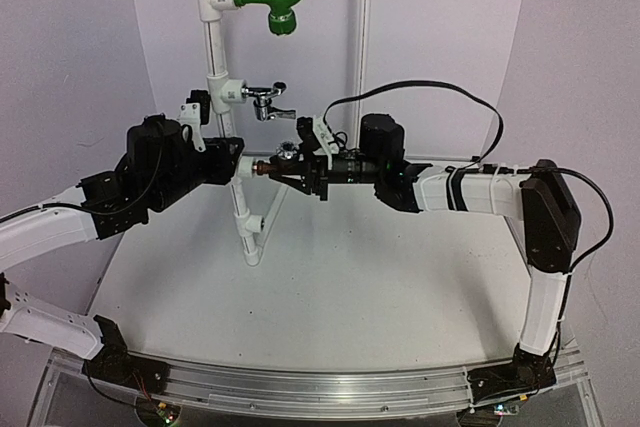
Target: Install the water faucets
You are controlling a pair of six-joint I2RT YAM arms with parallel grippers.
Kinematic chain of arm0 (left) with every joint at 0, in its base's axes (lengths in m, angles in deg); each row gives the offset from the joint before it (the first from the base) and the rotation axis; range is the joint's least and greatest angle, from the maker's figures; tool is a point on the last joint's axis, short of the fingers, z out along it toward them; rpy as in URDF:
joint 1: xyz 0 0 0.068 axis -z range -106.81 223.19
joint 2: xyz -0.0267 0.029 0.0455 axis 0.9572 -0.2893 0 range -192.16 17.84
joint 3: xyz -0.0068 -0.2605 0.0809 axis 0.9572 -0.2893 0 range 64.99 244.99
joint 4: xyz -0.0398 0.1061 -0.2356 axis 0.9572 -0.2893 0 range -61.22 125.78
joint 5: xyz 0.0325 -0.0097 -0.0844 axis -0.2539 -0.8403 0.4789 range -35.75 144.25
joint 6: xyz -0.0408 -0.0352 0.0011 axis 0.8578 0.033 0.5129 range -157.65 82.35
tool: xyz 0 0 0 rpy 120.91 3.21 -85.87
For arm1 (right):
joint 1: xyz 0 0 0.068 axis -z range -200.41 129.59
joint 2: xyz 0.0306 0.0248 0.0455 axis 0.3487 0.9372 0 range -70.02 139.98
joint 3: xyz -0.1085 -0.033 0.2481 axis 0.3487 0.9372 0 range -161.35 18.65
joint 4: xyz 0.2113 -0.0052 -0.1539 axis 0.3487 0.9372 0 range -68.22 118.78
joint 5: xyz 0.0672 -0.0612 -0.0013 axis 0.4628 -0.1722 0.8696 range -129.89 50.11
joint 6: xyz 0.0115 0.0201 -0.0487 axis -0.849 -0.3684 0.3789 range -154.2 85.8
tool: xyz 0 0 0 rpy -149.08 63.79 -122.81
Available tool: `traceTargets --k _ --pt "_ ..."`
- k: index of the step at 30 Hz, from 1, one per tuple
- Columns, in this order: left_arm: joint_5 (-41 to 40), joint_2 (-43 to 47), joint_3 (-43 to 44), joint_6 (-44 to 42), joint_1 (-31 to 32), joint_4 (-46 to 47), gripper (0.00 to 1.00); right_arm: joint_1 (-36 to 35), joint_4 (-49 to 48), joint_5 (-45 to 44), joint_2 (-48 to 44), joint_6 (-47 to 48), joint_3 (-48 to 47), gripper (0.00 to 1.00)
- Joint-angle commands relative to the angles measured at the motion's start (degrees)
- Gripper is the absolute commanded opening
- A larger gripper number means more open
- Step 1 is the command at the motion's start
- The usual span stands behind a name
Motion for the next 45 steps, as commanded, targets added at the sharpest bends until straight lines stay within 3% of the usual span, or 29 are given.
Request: traceTargets --k 1,9,15,19,23,26,28,30,32,34,38,41,45 --pt "12.92 -1.09 0.32 7.26 2.68 -2.03 0.00 -1.58 -9.50 -5.72 3.04 -30.71 -4.05 0.00" --pt "13.84 -1.99 1.10 6.85 2.71 -2.03 0.00 -1.07 -7.97 -11.15 3.93 -63.05 -4.16 0.00" --pt "13.94 -2.31 1.33 6.82 2.68 -1.93 0.00 1.32 -3.58 -5.00 8.83 -99.61 -8.62 0.00" --pt "13.65 -2.33 1.18 6.35 2.68 -2.00 0.00 1.05 -7.24 -4.30 9.39 -114.19 -7.18 0.00" --pt "13.01 -2.23 0.84 5.68 2.68 -2.04 0.00 1.03 -8.21 -6.62 7.36 -121.61 -6.31 0.00" --pt "12.30 -2.32 0.42 5.53 2.68 -2.00 0.00 1.05 -7.85 -9.59 4.14 -121.95 -5.16 0.04" --pt "11.80 -1.95 0.14 5.64 2.68 -1.97 0.00 1.14 -7.05 -11.21 2.38 -120.33 -4.77 0.25" --pt "11.45 -1.32 -0.18 5.78 2.68 -1.87 0.00 1.29 -7.00 -10.95 1.64 -117.04 -5.07 0.54" --pt "11.27 -0.69 -0.51 5.85 2.70 -1.76 0.00 1.55 -7.00 -10.51 0.70 -112.49 -4.31 0.73" --pt "11.22 0.12 -0.73 5.95 2.72 -1.85 0.00 1.93 -7.05 -10.54 -0.97 -105.94 -2.39 0.85" --pt "11.67 1.35 -1.40 6.22 2.68 -1.85 0.00 4.07 -7.13 -9.86 -5.52 -93.82 3.85 0.97" --pt "12.02 1.87 -1.74 6.48 2.70 -1.86 0.00 6.56 -6.22 -10.63 -9.90 -81.73 9.67 0.98" --pt "12.75 2.11 -1.84 6.31 2.71 -1.85 0.00 7.91 -3.38 -10.08 -14.23 -56.91 13.08 0.98"
